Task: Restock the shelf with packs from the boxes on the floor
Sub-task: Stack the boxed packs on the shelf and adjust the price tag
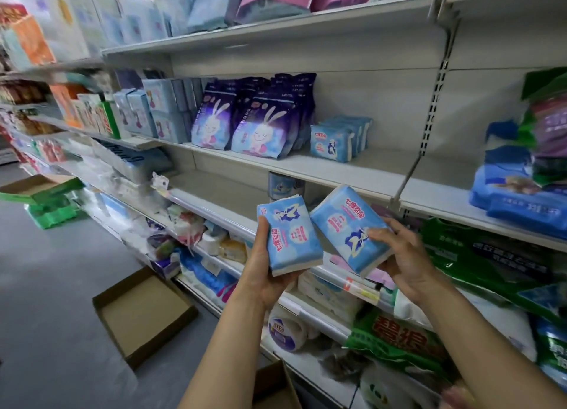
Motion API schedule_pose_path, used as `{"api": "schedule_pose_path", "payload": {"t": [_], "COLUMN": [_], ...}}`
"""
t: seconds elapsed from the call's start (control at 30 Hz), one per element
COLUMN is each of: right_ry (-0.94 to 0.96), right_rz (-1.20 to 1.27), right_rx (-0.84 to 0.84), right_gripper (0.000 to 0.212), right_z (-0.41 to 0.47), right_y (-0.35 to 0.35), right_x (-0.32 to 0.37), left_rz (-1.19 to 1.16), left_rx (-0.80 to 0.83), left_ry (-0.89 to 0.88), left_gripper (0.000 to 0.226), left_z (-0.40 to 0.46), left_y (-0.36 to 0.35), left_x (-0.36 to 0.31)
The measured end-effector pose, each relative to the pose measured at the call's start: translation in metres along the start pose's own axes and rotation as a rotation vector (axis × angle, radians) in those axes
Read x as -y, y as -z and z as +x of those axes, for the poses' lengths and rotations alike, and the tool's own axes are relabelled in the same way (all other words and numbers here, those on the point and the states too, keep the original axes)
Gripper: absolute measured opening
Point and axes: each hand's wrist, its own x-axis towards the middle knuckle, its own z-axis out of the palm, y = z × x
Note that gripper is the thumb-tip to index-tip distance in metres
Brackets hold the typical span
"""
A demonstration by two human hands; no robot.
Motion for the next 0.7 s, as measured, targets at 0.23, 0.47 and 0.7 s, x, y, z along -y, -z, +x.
{"api": "schedule_pose_path", "payload": {"t": [0.23,0.47,0.7], "right_ry": [0.016,0.017,0.094], "right_rz": [0.044,0.033,-0.04], "right_rx": [-0.118,-0.251,-0.357], "right_gripper": [0.013,0.042,0.037], "right_z": [0.04,0.073,0.107], "right_y": [-0.056,-0.108,-0.141], "right_x": [-0.016,-0.038,-0.032], "left_rz": [0.091,0.161,0.185], "left_rx": [0.086,0.146,0.247], "left_ry": [0.07,0.175,0.252], "left_gripper": [0.061,0.057,0.056], "left_z": [0.054,0.103,0.142], "left_y": [0.031,0.06,0.065], "left_x": [-0.059,-0.108,-0.14]}}
